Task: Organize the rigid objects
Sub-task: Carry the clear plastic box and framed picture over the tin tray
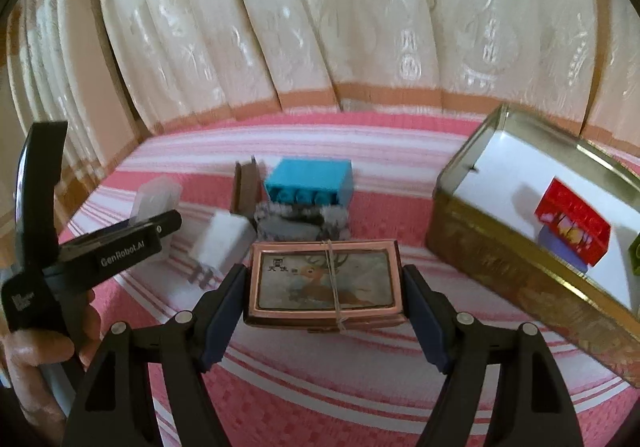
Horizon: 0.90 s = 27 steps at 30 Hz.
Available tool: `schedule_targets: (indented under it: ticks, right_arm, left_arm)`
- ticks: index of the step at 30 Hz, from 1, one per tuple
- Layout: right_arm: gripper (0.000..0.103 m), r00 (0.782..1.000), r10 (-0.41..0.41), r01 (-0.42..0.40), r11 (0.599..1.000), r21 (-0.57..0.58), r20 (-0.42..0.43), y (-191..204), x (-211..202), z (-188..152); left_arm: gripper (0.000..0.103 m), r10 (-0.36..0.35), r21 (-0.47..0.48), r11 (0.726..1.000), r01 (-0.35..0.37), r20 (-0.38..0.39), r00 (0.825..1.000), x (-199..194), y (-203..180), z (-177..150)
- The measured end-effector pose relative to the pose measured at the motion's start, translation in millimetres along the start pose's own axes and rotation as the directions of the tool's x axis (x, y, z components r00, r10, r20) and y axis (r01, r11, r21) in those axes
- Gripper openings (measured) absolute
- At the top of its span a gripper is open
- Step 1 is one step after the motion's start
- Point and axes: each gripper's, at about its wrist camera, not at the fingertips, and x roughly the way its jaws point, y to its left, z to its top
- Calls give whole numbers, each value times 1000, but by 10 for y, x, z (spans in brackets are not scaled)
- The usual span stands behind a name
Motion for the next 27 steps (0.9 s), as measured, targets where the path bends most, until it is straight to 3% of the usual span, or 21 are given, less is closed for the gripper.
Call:
schedule_targets:
  ticks: [6, 12, 18, 27]
  right_arm:
    - [78, 991, -37, 42, 999, -33, 132, 36, -201, 29]
    - [78, 965, -101, 120, 991, -65, 242, 93, -359, 45]
    - [78, 959, -111, 135, 988, -73, 261, 93, -382, 41]
    - [78, 951, -120, 144, 987, -66, 286, 72, -424, 40]
  left_arm:
    - [54, 42, 30, 998, -47, 149, 988, -229, -65, 23]
    - [54, 61, 36, 997, -72, 236, 970, -361, -92, 18]
    - [54, 84, 46, 994, -101, 283, 955, -441, -155, -3]
    - [54, 83, 58, 993, -106, 311, 947, -502, -277, -55]
